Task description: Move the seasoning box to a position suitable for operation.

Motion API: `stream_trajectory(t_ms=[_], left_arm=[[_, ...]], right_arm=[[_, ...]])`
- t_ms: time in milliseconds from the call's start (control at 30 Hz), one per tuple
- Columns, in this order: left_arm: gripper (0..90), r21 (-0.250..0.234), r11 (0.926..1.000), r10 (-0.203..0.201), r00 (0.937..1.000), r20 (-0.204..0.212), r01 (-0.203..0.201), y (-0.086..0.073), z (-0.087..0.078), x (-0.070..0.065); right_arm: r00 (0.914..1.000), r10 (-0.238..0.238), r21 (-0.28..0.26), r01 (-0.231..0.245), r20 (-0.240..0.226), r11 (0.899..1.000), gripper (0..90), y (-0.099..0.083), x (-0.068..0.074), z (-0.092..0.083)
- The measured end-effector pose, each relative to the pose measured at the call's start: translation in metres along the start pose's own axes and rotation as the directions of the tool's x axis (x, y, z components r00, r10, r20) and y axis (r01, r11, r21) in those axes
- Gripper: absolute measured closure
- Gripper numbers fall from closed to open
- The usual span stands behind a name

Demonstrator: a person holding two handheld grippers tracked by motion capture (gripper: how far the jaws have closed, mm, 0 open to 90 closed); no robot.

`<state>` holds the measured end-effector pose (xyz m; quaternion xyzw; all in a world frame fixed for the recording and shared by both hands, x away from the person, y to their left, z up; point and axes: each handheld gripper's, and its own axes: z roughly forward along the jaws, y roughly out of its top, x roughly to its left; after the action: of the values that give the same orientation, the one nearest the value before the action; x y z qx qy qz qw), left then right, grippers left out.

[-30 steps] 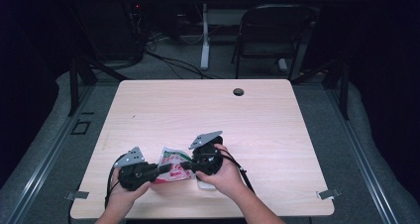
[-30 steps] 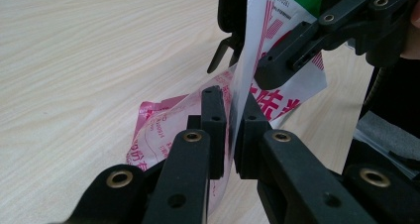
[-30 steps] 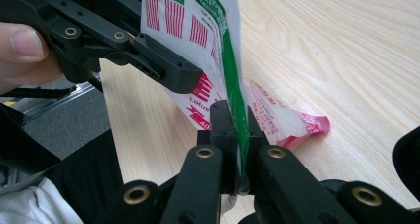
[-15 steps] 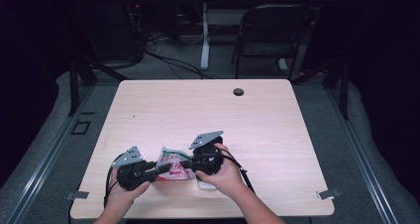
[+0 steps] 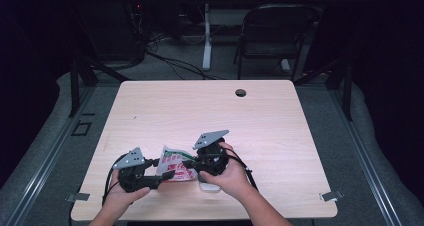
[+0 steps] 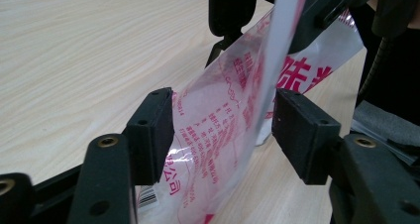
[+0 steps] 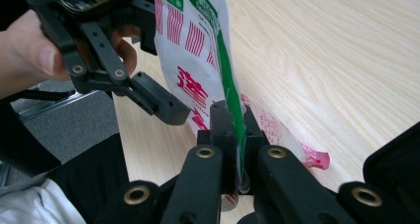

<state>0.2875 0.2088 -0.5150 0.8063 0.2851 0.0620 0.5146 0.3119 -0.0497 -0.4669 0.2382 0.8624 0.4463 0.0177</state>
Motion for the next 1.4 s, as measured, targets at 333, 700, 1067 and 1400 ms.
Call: stream_trajectory(t_ms=[333,700,1067,1400], left_arm=[[35.4,0.042,0.999,0.01,0.9999,0.002,-0.01,-0.004,0.001,0.005],[30.7,0.044,0.999,0.007,0.9994,0.033,-0.009,-0.009,0.007,0.006],[27.3,0.043,0.999,0.01,0.9984,0.055,-0.012,-0.013,0.012,0.007],[29.6,0.058,0.9975,0.039,0.9979,0.053,-0.042,-0.015,0.017,0.003]], right_arm=[[0.9993,-0.03,-0.01,0.03,-0.02,0.999,90.0,0.008,0.006,-0.008],[0.998,-0.049,-0.019,0.049,-0.04,0.999,90.0,0.019,0.008,-0.021],[0.997,-0.045,-0.031,0.043,-0.063,0.999,90.0,0.029,0.009,-0.028],[0.9953,-0.053,-0.034,0.05,-0.082,0.998,90.0,0.038,0.011,-0.034]])
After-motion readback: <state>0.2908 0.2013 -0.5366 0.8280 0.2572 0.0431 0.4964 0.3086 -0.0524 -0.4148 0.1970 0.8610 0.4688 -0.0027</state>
